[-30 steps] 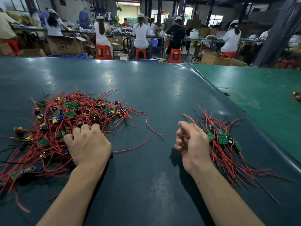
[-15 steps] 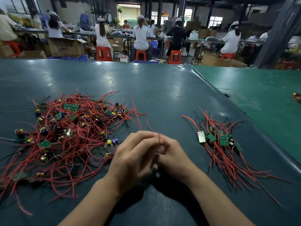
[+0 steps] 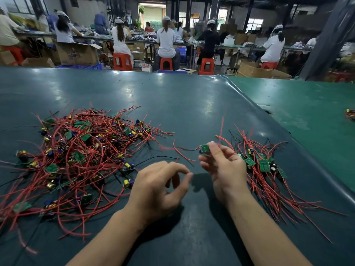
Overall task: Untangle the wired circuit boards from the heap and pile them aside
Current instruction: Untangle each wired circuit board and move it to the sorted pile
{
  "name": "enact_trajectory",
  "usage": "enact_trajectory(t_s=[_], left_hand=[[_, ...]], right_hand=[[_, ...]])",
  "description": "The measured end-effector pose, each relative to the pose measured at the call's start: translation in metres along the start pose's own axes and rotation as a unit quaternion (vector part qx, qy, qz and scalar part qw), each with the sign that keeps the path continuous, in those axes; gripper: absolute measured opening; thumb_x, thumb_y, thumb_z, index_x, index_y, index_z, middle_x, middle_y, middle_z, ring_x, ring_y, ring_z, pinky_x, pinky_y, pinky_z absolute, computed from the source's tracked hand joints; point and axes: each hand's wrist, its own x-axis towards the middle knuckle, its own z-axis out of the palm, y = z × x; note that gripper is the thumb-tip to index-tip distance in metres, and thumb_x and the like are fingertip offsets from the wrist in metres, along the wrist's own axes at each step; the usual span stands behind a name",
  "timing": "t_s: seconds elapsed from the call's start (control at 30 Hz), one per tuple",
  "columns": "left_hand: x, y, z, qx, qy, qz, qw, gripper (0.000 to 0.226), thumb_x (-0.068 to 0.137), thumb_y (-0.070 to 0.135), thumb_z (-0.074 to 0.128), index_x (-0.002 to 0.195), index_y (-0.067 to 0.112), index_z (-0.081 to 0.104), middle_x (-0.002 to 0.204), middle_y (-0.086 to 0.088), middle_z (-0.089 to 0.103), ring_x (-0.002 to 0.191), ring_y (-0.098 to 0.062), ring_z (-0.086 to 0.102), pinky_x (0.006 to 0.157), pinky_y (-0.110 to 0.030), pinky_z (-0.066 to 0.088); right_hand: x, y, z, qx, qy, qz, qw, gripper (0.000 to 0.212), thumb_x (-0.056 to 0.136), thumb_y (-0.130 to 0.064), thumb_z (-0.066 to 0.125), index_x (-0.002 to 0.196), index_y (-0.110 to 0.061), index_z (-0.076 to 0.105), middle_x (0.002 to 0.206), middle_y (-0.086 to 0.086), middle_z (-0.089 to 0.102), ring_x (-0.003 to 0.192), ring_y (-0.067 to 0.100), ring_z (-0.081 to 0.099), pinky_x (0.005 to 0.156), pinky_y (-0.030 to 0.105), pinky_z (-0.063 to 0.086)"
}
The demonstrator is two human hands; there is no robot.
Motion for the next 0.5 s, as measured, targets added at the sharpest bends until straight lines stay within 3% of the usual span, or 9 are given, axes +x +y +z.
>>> enact_trajectory(t_s=[0.07, 0.13, 0.23, 0.3, 0.4, 0.5], left_hand=[[-0.002, 0.000, 0.002, 0.020, -0.063, -0.075, 0.995, 0.028, 0.089, 0.044, 0.059, 0.090, 0.020, 0.072, 0.068, 0.011, 0.062, 0.061, -0.013, 0.057, 0.061, -0.035, 0.051], [-0.002, -0.002, 0.004, -0.010, -0.092, -0.142, 0.986, 0.039, 0.089, 0.054, 0.052, 0.102, 0.022, 0.072, 0.074, 0.011, 0.068, 0.064, -0.011, 0.061, 0.067, -0.034, 0.053], [0.000, -0.002, 0.006, -0.106, -0.068, -0.192, 0.973, 0.037, 0.093, 0.049, 0.050, 0.104, 0.021, 0.072, 0.072, 0.006, 0.071, 0.058, -0.006, 0.062, 0.060, -0.029, 0.052], [0.000, 0.000, 0.008, -0.165, -0.033, -0.237, 0.957, 0.042, 0.094, 0.053, 0.050, 0.091, 0.018, 0.072, 0.062, 0.002, 0.066, 0.047, -0.008, 0.057, 0.049, -0.027, 0.048], [0.004, 0.003, 0.010, -0.256, 0.030, -0.313, 0.914, 0.037, 0.090, 0.047, 0.052, 0.079, 0.016, 0.069, 0.055, -0.003, 0.062, 0.040, -0.010, 0.051, 0.040, -0.021, 0.042], [0.010, 0.000, 0.009, -0.308, 0.035, -0.325, 0.893, 0.024, 0.086, 0.036, 0.059, 0.086, 0.014, 0.069, 0.065, -0.004, 0.067, 0.045, -0.011, 0.053, 0.045, -0.020, 0.044]], right_hand=[[0.001, -0.005, -0.001, 0.040, 0.021, 0.015, 0.999, 0.014, 0.091, -0.007, 0.063, 0.079, -0.013, 0.058, 0.059, 0.004, 0.067, 0.047, 0.014, 0.064, 0.043, 0.019, 0.049], [-0.002, -0.007, -0.001, 0.022, -0.008, 0.033, 0.999, 0.011, 0.086, -0.011, 0.067, 0.077, -0.015, 0.060, 0.064, 0.005, 0.070, 0.051, 0.014, 0.066, 0.044, 0.019, 0.050], [-0.010, -0.004, 0.002, -0.031, -0.109, 0.067, 0.991, 0.005, 0.069, -0.014, 0.073, 0.070, -0.015, 0.068, 0.071, 0.007, 0.072, 0.058, 0.015, 0.068, 0.049, 0.021, 0.053], [-0.013, 0.000, 0.003, -0.059, -0.154, 0.062, 0.984, 0.002, 0.065, -0.013, 0.073, 0.065, -0.015, 0.073, 0.070, 0.006, 0.071, 0.057, 0.013, 0.064, 0.052, 0.022, 0.052], [-0.014, 0.001, 0.001, -0.143, -0.180, 0.007, 0.973, 0.005, 0.067, -0.013, 0.075, 0.070, -0.016, 0.077, 0.072, 0.003, 0.072, 0.056, 0.010, 0.060, 0.053, 0.021, 0.051], [-0.016, 0.000, -0.001, -0.184, -0.230, -0.042, 0.955, 0.020, 0.079, 0.001, 0.072, 0.079, -0.017, 0.079, 0.076, 0.004, 0.073, 0.063, 0.011, 0.061, 0.054, 0.022, 0.051]])
